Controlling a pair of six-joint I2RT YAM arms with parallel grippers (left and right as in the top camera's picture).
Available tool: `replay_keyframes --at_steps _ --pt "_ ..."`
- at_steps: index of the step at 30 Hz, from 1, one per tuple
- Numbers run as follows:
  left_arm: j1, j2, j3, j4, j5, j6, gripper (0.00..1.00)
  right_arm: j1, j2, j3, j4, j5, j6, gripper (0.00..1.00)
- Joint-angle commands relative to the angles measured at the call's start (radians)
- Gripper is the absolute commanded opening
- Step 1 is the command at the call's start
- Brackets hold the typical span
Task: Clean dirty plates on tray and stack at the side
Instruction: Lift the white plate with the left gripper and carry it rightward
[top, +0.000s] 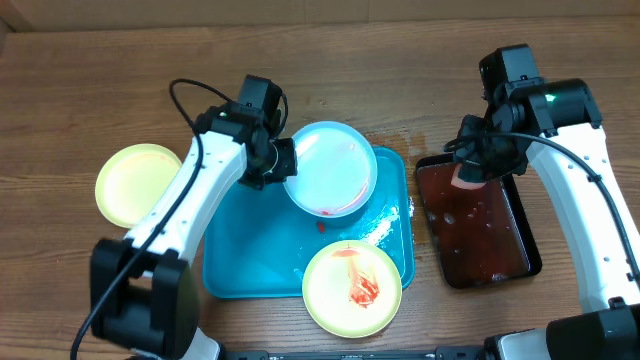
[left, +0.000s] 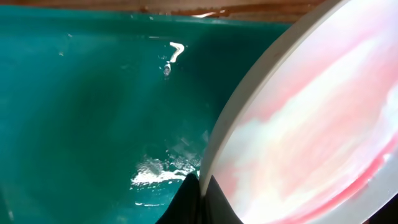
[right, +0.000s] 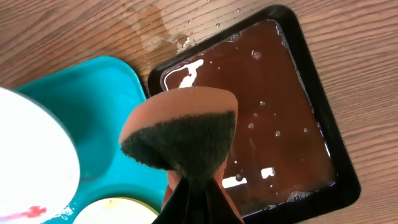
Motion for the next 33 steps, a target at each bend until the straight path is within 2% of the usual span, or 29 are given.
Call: replay_keyframes --at_steps 1,13,17,21,33 --pt "-0.026 -0.050 0.006 -0.005 -0.082 -0.026 0.04 -0.003 0.000 0.004 0.006 0.020 -0.006 0.04" --pt "-0.161 -0.053 0.060 -0.010 -0.269 -0.033 0.04 -0.003 0.000 0.014 0.023 0.021 -0.044 0.04" --pt "-0.194 -0.053 0.107 -0.010 -0.281 -0.032 0.04 -0.003 0.000 0.060 0.021 0.021 -0.045 0.04" --pt "-0.211 -0.052 0.148 -0.008 -0.288 -0.032 0.04 -0.003 0.000 0.164 -0.014 0.021 -0.053 0.04" --pt "-0.278 0.028 0.201 0.033 -0.301 0.002 0.04 -0.003 0.000 0.631 -0.227 0.021 -0.058 0.04"
